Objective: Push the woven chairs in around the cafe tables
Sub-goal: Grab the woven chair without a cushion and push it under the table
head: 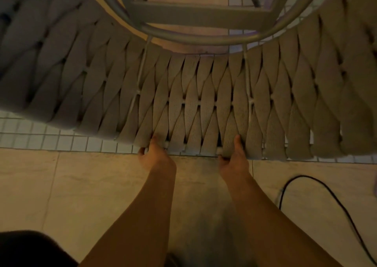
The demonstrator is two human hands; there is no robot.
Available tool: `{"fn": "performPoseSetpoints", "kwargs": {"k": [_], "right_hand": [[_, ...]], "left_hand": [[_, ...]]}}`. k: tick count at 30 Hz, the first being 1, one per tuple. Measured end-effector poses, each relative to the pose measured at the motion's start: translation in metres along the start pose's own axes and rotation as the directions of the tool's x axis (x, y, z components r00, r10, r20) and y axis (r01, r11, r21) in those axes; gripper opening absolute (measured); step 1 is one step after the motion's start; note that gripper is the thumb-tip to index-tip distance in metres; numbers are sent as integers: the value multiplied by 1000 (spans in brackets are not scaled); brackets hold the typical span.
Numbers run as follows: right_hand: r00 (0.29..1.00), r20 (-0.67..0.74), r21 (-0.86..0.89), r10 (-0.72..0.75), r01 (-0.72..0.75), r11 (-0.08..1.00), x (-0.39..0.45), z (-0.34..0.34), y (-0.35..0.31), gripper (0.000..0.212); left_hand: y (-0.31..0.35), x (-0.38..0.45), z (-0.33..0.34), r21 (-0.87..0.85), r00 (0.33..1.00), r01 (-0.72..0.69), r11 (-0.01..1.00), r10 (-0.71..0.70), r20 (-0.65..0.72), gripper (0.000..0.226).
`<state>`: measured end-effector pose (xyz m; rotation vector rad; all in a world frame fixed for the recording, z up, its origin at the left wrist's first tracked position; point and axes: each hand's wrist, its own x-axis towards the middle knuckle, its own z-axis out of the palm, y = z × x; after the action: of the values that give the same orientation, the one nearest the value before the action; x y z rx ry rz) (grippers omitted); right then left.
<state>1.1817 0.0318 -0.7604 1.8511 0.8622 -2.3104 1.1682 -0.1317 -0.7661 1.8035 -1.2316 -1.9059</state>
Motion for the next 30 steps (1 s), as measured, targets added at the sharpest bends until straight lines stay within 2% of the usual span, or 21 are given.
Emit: {"fn": "performPoseSetpoints", "kwargs": {"k": [2,4,9,13,20,24,27,30], "right_hand": [[1000,15,4,11,-11,1000,1,-2,0,74],[999,36,7,15,-16,1000,3,-4,-1,80],[996,85,2,17,-17,1000,-2,-7,-7,72],[999,53,-27,11,-10,1000,-39,-21,-32,67],[1000,6,-76,-19,20,997,-206,-60,-90,29],[994,-106,-215,9,-32,976,-314,-63,-120,35],[991,-130,-253,-15,-19,967,-386,-55,-136,31],[994,-109,-160,-7,-11,987,-447,-34,-155,27]], "left_hand": [[7,5,1,-6,999,-28,1000,28,-17,58],[16,11,-1,22,1000,-12,1000,11,26,61],[33,13,-13,-58,960,112,992,-92,263,62],[46,-20,-38,14,948,163,987,-160,275,57],[131,-150,-118,150,926,215,965,-251,282,51],[207,-225,-155,240,924,200,950,-265,276,30],[266,-270,-171,320,940,159,934,-242,240,43],[319,-304,-174,374,955,112,920,-204,215,50]]}}
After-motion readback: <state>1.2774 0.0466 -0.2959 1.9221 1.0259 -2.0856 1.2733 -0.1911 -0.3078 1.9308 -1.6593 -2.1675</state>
